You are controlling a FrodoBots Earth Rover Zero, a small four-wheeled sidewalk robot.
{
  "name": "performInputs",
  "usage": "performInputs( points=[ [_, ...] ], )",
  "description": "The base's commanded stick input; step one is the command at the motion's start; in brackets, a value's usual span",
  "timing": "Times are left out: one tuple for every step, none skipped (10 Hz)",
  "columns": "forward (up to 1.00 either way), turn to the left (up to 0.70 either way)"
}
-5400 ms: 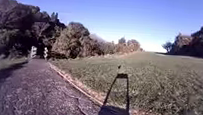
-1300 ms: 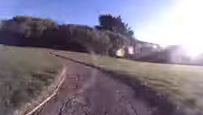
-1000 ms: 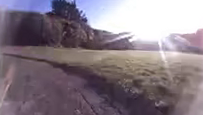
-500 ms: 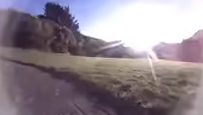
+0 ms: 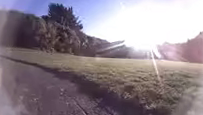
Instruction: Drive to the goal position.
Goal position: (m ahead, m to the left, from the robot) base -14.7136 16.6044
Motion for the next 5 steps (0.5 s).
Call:
performInputs(
  points=[
    [0.05,0.0],
    [0.17,0.0],
    [0.35,0.0],
    [0.76,0.27],
    [0.82,0.33]
  ],
)
